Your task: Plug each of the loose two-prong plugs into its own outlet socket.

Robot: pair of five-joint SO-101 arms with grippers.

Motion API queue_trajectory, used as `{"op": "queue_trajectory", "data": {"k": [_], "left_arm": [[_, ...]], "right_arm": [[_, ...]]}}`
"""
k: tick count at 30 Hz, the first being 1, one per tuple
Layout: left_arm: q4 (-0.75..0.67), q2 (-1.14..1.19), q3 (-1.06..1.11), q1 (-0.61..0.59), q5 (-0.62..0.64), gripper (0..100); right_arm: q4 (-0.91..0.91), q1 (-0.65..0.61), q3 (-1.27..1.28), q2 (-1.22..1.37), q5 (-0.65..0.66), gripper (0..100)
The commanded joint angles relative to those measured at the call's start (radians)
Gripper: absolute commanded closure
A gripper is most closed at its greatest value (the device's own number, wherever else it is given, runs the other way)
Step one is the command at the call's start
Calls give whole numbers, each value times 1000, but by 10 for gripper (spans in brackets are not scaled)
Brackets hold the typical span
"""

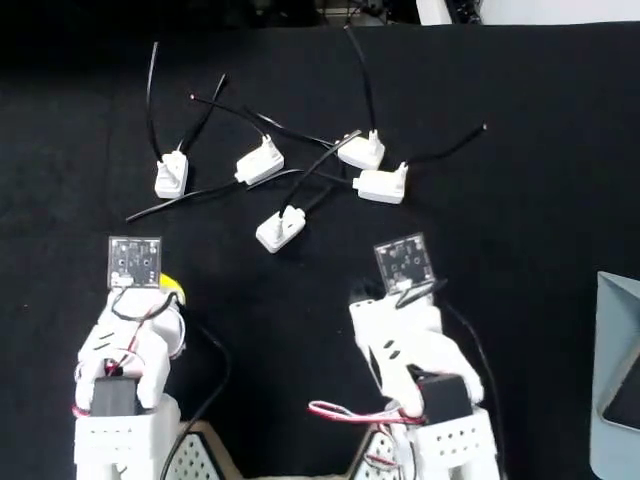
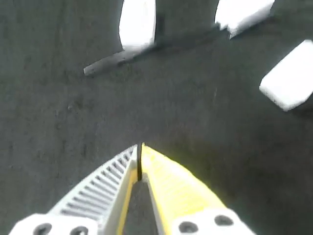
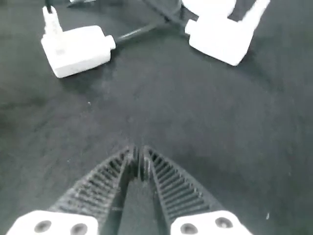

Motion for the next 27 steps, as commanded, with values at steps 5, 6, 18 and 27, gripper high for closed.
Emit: {"op": "queue_trajectory", "data": {"k": [5, 6, 18, 27], "left_arm": [[8, -2, 21, 4, 2, 970], [8, 3, 21, 2, 6, 970], [201, -2, 21, 8, 8, 970], [310, -3, 21, 7, 8, 970]], "right_arm": [[51, 60, -1, -64, 6, 983], [71, 77, -1, -64, 6, 983], [275, 198, 1, -64, 6, 985], [275, 198, 1, -64, 6, 985]]}}
